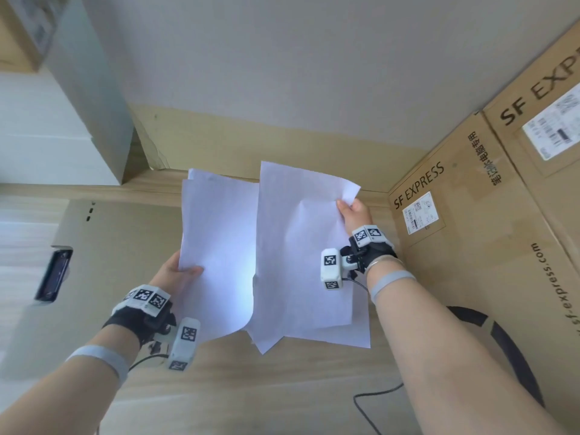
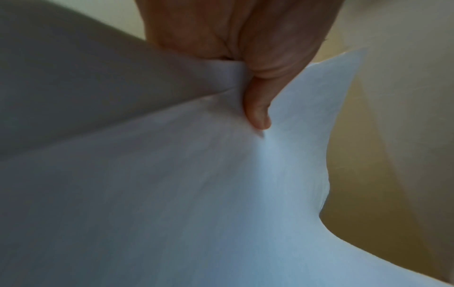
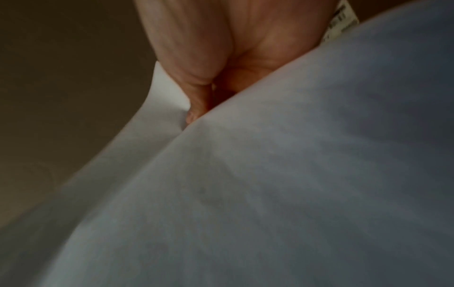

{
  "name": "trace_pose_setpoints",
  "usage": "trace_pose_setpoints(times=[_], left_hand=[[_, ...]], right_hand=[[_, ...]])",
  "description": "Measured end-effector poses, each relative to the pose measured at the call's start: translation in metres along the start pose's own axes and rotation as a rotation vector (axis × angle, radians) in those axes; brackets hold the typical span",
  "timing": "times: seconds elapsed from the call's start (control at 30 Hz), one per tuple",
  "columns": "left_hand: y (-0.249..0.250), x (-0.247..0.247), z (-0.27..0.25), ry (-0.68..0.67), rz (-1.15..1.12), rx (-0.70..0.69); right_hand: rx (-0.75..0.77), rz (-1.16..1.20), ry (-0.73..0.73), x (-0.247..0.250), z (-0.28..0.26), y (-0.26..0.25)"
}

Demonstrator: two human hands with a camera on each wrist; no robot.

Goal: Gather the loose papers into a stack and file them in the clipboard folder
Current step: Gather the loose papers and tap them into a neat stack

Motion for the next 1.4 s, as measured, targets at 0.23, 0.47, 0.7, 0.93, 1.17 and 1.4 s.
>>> trace_pose_setpoints(times=[0.23,0.47,0.7,0.93,1.17,1.4], left_hand=[[0.009,-0.014,-0.005,-0.052,0.054,0.014],[0.011,-0.013,-0.005,-0.076,0.033,0.032],[0.008,-0.017,-0.003,-0.100,0.044,0.049],[0.006,-0.024,0.000,-0.117,0.060,0.032],[0.011,-0.023,0.001,-0.180,-0.115,0.137],[0.012,0.002,0.001,0.103,0.122,-0.018]], right_hand=[[-0.103,-0.017,0.001,-0.044,0.011,0.012],[-0.067,-0.046,0.089,-0.035,0.010,0.006],[-0.048,-0.045,0.037,-0.045,0.005,0.006],[-0.150,0.126,-0.170,-0.076,-0.007,0.027],[-0.074,0.135,-0.091,-0.084,-0.005,0.024],[-0.166,-0.082,-0.130,-0.070,-0.011,0.041]])
Point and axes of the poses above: each hand's wrist, its own z-axis towards the middle knuckle, its own x-axis out of the back of the hand, y = z × x, the point moved 4 cm from there along z, towards the middle knuckle, and after that the axes turned 15 degrees about -y, right-handed, at the moved point
